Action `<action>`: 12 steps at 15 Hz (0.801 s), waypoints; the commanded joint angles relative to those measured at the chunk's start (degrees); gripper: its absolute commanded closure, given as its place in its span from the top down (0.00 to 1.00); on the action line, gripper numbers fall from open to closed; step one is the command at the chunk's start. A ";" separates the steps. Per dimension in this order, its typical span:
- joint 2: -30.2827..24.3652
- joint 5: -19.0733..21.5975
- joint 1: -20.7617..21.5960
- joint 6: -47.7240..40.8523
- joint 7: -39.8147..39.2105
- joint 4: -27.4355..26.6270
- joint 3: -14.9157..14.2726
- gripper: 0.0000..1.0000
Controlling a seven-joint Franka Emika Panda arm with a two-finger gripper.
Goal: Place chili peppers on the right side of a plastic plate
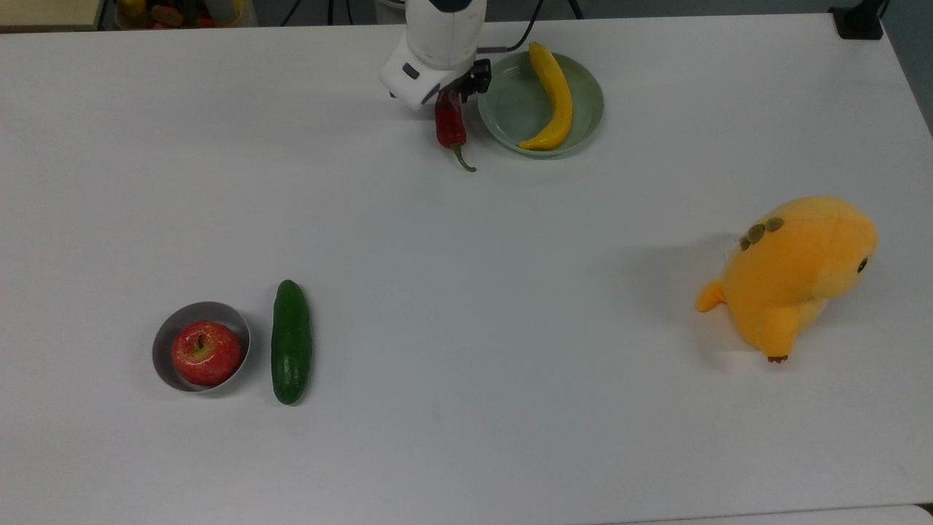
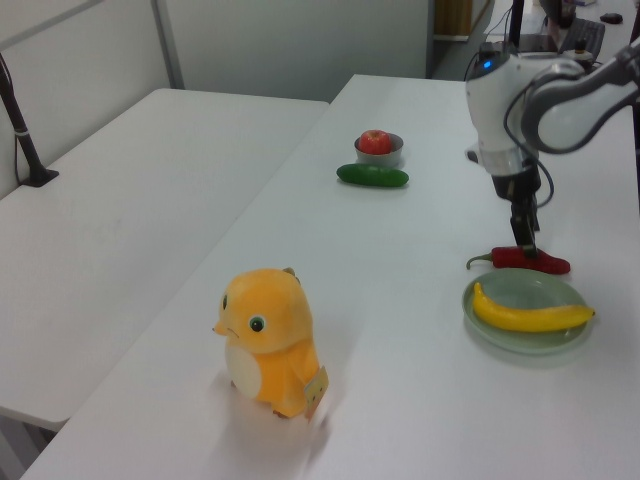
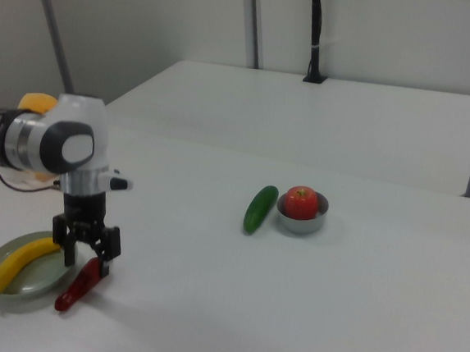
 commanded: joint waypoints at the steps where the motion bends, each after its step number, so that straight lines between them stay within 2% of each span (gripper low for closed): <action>1: -2.29 -0.94 -1.17 -10.24 0.73 7.58 -0.44 1.00; 7: -2.38 1.43 -1.18 -24.04 1.34 25.68 -4.39 1.00; 9: -2.38 3.45 -1.09 -25.47 1.17 29.82 -6.33 1.00; 12: -2.82 3.63 -0.91 -26.08 1.08 36.06 -7.82 1.00</action>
